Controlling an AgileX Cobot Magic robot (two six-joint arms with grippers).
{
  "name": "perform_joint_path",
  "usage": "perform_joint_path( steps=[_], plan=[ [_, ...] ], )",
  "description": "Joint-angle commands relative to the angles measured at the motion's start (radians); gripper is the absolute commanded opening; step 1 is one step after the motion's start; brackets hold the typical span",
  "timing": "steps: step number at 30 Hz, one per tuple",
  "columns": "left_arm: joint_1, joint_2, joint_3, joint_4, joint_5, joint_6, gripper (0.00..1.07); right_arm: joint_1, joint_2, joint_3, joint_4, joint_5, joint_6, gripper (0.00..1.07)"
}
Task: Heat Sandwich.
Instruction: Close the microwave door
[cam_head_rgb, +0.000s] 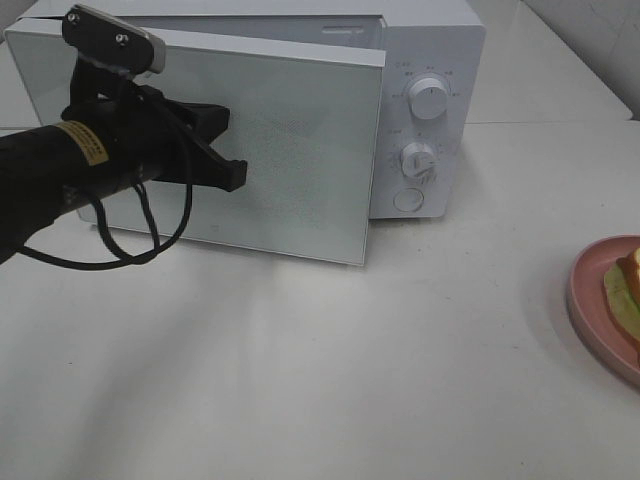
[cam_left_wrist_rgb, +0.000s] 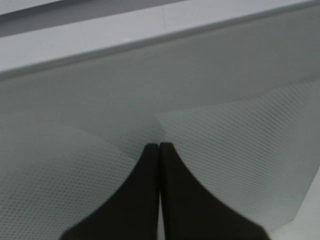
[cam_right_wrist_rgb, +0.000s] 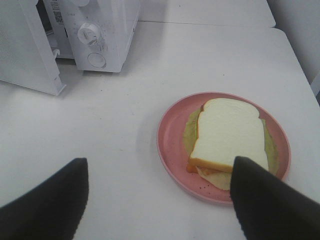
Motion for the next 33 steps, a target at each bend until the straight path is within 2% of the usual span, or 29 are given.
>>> perform_joint_path(
  steps=[1, 4, 6, 12, 24, 33],
  plan=[
    [-0.047, 0.027, -0.044, -0.112, -0.010, 0.080, 0.00, -0.005, -0.027, 0.004, 0.004, -0.012, -0.006, 0.75],
    [-0.088, 0.059, -0.087, -0.176, -0.009, 0.128, 0.00, -0.005, -0.027, 0.004, 0.004, -0.012, -0.006, 0.75],
    [-0.096, 0.067, -0.101, -0.185, -0.008, 0.132, 0.00, -0.005, -0.027, 0.004, 0.004, -0.012, -0.006, 0.75],
    [-0.125, 0.122, -0.203, -0.194, 0.048, 0.132, 0.00, -0.005, -0.027, 0.004, 0.004, -0.012, -0.006, 0.75],
    [-0.125, 0.209, -0.356, -0.235, 0.097, 0.131, 0.00, -0.005, -0.027, 0.004, 0.004, -0.012, -0.006, 0.75],
    [-0.117, 0.267, -0.455, -0.314, 0.125, 0.140, 0.00, -0.005, -0.027, 0.004, 0.004, -0.012, -0.006, 0.75]
  ],
)
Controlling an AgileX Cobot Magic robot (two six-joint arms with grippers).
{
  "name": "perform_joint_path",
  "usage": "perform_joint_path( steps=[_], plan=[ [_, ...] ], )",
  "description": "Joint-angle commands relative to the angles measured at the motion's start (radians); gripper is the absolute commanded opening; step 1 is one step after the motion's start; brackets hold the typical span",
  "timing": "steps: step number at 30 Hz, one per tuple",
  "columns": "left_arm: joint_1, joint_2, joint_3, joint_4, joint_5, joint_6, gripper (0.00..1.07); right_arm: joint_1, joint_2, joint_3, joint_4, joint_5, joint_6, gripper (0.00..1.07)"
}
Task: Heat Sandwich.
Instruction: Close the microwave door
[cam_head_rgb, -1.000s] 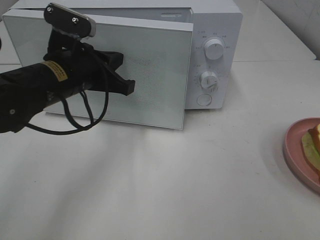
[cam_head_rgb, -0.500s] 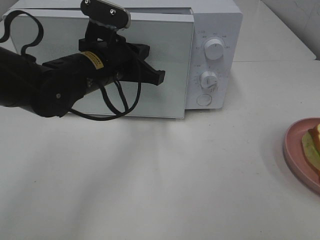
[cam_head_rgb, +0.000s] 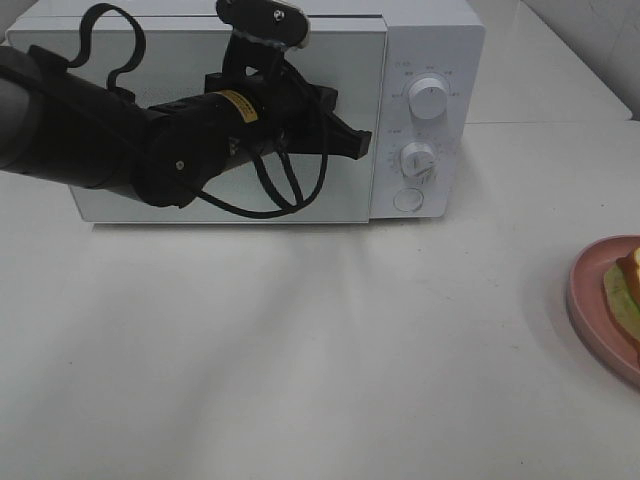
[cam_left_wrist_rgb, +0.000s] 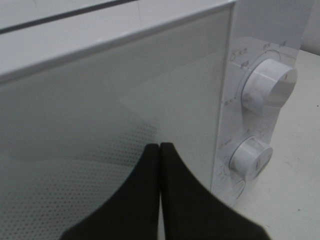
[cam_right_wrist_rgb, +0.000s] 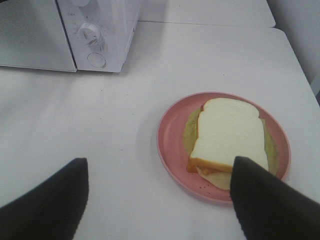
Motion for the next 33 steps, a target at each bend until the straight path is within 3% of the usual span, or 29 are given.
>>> perform_joint_path(
  steps=[1, 6, 26, 33],
  plan=[
    [0.035, 0.033, -0.070, -0.110, -0.025, 0.019, 0.00, -0.005, -0.027, 0.004, 0.004, -0.012, -0.006, 0.75],
    [0.050, 0.041, -0.115, -0.121, 0.036, 0.021, 0.00, -0.005, -0.027, 0.004, 0.004, -0.012, -0.006, 0.75],
    [0.042, 0.020, -0.111, -0.112, 0.085, 0.022, 0.00, -0.005, -0.027, 0.004, 0.004, -0.012, -0.006, 0.75],
    [0.032, -0.010, -0.111, -0.107, 0.231, 0.023, 0.00, -0.005, -0.027, 0.004, 0.004, -0.012, -0.006, 0.75]
  ],
)
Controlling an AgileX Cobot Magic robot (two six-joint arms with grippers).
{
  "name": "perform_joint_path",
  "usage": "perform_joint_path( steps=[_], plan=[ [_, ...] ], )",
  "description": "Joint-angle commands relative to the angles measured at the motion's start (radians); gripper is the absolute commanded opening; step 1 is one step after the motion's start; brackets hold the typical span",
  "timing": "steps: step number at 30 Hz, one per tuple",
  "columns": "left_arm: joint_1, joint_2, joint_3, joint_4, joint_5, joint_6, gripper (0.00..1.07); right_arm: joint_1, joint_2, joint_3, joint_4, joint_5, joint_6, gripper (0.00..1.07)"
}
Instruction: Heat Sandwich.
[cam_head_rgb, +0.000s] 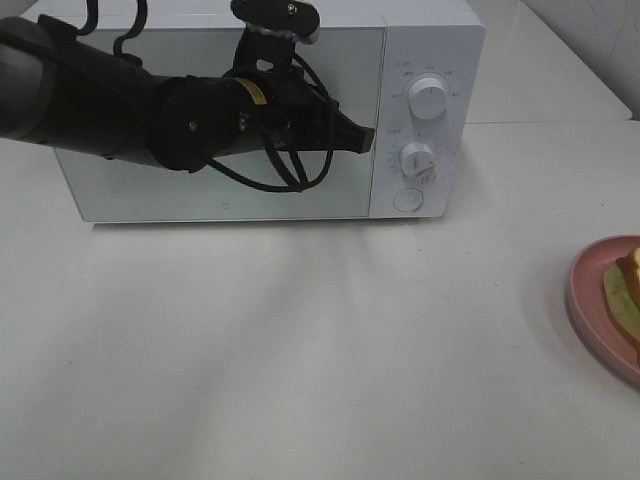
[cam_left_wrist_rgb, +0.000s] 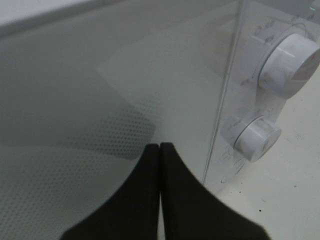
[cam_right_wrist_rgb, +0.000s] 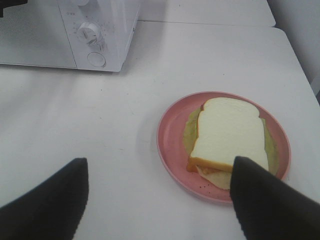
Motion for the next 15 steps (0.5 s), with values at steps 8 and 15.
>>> perform_joint_path(
  steps=[8, 15],
  plan=[
    [-0.008, -0.068, -0.018, -0.043, 0.141, 0.000, 0.00, -0.005, -0.026, 0.002, 0.004, -0.012, -0.007, 0.75],
    [-0.035, -0.121, -0.014, -0.044, 0.335, -0.001, 0.00, -0.005, -0.026, 0.002, 0.004, -0.012, -0.007, 0.75]
  ],
)
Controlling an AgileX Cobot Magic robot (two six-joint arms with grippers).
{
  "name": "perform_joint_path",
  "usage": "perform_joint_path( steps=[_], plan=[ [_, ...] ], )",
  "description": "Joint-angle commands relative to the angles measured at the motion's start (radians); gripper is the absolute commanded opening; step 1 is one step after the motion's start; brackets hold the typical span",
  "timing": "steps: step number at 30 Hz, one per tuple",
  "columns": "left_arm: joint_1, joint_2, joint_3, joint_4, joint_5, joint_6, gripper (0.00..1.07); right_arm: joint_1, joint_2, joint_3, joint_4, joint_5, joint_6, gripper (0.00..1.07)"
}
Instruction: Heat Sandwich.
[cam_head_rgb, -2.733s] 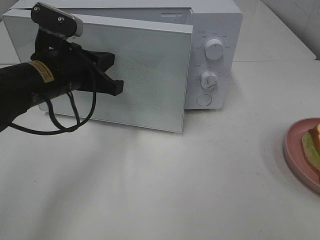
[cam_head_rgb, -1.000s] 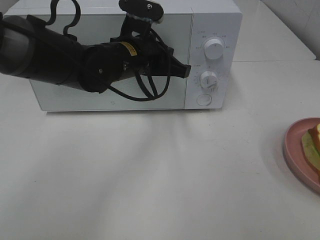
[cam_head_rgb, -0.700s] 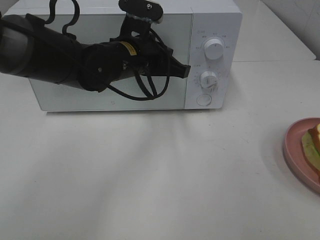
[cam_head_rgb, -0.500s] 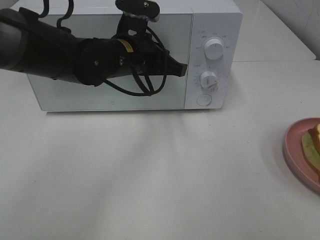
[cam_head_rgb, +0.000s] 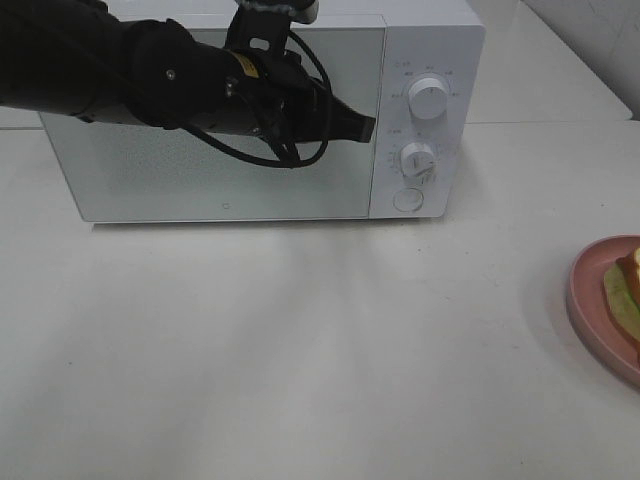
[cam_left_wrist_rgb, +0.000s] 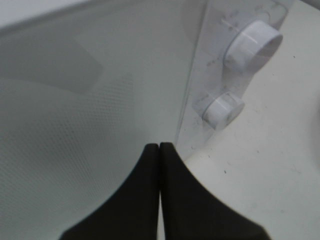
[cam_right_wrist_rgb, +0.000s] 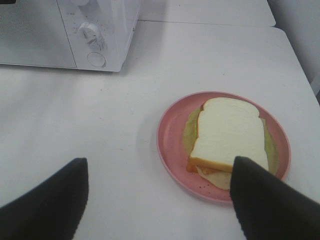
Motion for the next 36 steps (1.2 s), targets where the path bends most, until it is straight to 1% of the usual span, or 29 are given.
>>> perform_joint_path(
  steps=[1, 3, 5, 6, 7, 8, 9, 10, 11, 12, 13, 14, 15, 17, 18, 21, 22, 23, 25, 28, 29, 31, 34, 35, 36],
  plan=[
    [-0.012, -0.026, -0.002, -0.005, 0.074, -0.001, 0.00, -0.005, -0.026, 0.002, 0.004, -0.012, -0.007, 0.75],
    [-0.018, -0.038, -0.002, -0.009, 0.143, -0.009, 0.03, -0.005, -0.026, 0.002, 0.004, -0.012, -0.007, 0.75],
    [-0.018, -0.061, -0.002, -0.027, 0.250, -0.021, 0.12, -0.005, -0.026, 0.002, 0.004, -0.012, -0.007, 0.75],
    [-0.018, -0.061, -0.002, -0.027, 0.250, -0.021, 0.12, -0.005, -0.026, 0.002, 0.004, -0.012, -0.007, 0.75],
    [-0.018, -0.069, -0.002, -0.034, 0.279, -0.030, 0.18, -0.005, -0.026, 0.002, 0.004, -0.012, -0.007, 0.75],
    [-0.018, -0.076, -0.002, -0.039, 0.322, -0.044, 0.26, -0.005, -0.026, 0.002, 0.004, -0.012, -0.007, 0.75],
    [-0.018, -0.088, -0.002, -0.039, 0.402, -0.071, 0.52, -0.005, -0.026, 0.002, 0.004, -0.012, -0.007, 0.75],
    [-0.018, -0.088, -0.002, -0.039, 0.402, -0.071, 0.52, -0.005, -0.026, 0.002, 0.004, -0.012, -0.007, 0.75],
    [-0.018, -0.094, -0.002, -0.041, 0.439, -0.092, 0.66, -0.005, -0.026, 0.002, 0.004, -0.012, -0.007, 0.75],
    [-0.018, -0.097, -0.002, -0.039, 0.478, -0.108, 0.77, -0.005, -0.026, 0.002, 0.004, -0.012, -0.007, 0.75],
    [-0.018, -0.100, -0.002, -0.039, 0.508, -0.117, 0.89, -0.005, -0.026, 0.002, 0.004, -0.012, -0.007, 0.75],
    [-0.018, -0.106, -0.002, -0.039, 0.575, -0.121, 1.02, -0.005, -0.026, 0.002, 0.004, -0.012, -0.007, 0.75],
    [-0.018, -0.106, -0.002, -0.039, 0.575, -0.121, 1.02, -0.005, -0.026, 0.002, 0.004, -0.012, -0.007, 0.75],
    [-0.018, -0.114, -0.002, -0.039, 0.647, -0.125, 1.02, -0.005, -0.026, 0.002, 0.004, -0.012, -0.007, 0.75],
    [-0.018, -0.121, -0.002, -0.039, 0.719, -0.124, 1.02, -0.005, -0.026, 0.002, 0.004, -0.012, -0.007, 0.75],
    [-0.018, -0.133, -0.002, -0.037, 0.796, -0.124, 1.02, -0.005, -0.026, 0.002, 0.004, -0.012, -0.007, 0.75],
    [-0.018, -0.147, -0.002, -0.025, 0.878, -0.122, 1.02, -0.005, -0.026, 0.002, 0.004, -0.012, -0.007, 0.75],
    [-0.018, -0.155, -0.002, -0.012, 0.914, -0.120, 1.02, -0.005, -0.026, 0.002, 0.004, -0.012, -0.007, 0.75],
    [-0.018, -0.161, -0.002, -0.001, 0.941, -0.120, 1.02, -0.005, -0.026, 0.002, 0.004, -0.012, -0.007, 0.75],
    [-0.017, -0.176, -0.002, 0.028, 1.072, -0.121, 1.02, -0.005, -0.026, 0.002, 0.004, -0.012, -0.007, 0.75],
    [-0.017, -0.176, -0.002, 0.028, 1.072, -0.121, 1.02, -0.005, -0.026, 0.002, 0.004, -0.012, -0.007, 0.75],
    [0.002, -0.177, -0.002, 0.054, 1.133, -0.124, 1.02, -0.005, -0.026, 0.002, 0.004, -0.012, -0.007, 0.75],
    [0.025, -0.177, -0.002, 0.066, 1.160, -0.128, 1.02, -0.005, -0.026, 0.002, 0.004, -0.012, -0.007, 0.75],
    [0.037, -0.177, -0.002, 0.066, 1.172, -0.128, 1.02, -0.005, -0.026, 0.002, 0.004, -0.012, -0.007, 0.75],
    [0.066, -0.177, -0.002, 0.066, 1.188, -0.128, 1.02, -0.005, -0.026, 0.002, 0.004, -0.012, -0.007, 0.75]
  ],
)
